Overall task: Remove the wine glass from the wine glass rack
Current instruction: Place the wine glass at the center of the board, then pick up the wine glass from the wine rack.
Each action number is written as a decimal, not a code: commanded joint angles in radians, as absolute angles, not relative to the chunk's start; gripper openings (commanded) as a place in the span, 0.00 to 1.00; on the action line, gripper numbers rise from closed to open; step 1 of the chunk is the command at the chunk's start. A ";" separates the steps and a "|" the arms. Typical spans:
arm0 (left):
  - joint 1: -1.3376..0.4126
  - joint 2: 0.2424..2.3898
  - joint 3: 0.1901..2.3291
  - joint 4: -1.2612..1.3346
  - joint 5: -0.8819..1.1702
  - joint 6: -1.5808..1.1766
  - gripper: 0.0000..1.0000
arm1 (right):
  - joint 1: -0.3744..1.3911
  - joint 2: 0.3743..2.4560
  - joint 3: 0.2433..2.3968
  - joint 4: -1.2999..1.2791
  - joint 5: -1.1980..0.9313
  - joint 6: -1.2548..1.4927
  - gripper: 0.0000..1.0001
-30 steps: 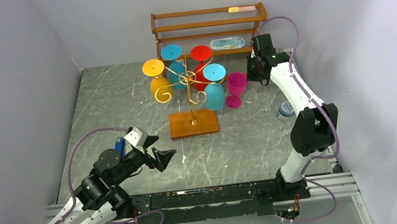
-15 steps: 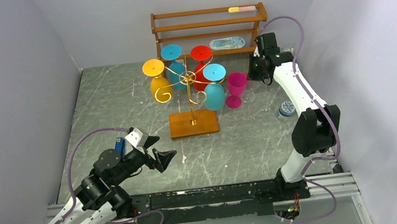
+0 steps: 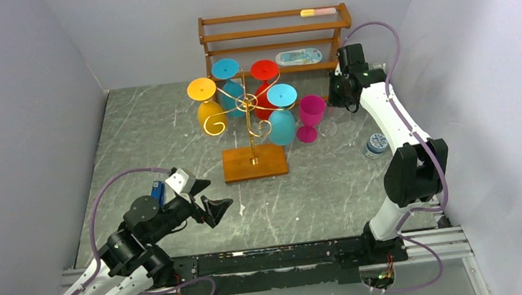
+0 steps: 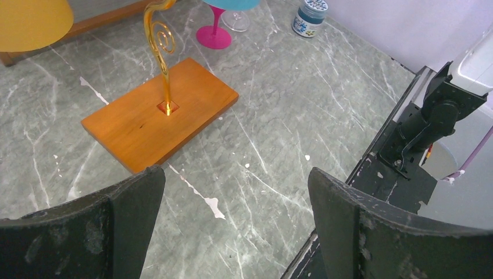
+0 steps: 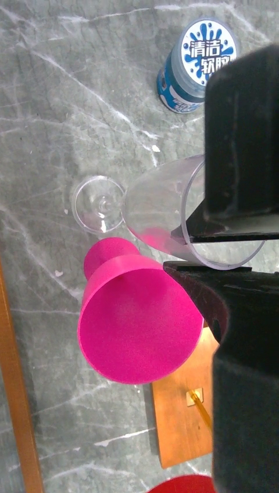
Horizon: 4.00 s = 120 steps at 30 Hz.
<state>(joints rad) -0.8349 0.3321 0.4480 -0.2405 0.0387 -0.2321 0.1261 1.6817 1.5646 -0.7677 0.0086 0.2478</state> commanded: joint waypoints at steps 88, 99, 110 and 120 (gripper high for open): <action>-0.825 0.350 0.466 -0.213 0.100 -0.206 0.97 | 0.292 1.292 1.287 -0.189 -0.646 0.713 0.45; -0.825 0.326 0.454 -0.201 0.099 -0.205 0.97 | 0.291 1.324 1.362 -0.264 -0.505 0.651 0.44; -0.825 0.338 0.457 -0.204 0.103 -0.202 0.97 | 0.291 1.340 1.365 -0.256 -0.500 0.670 0.12; -0.824 0.337 0.460 -0.205 0.107 -0.205 0.97 | 0.291 1.295 1.329 -0.214 -0.561 0.747 0.00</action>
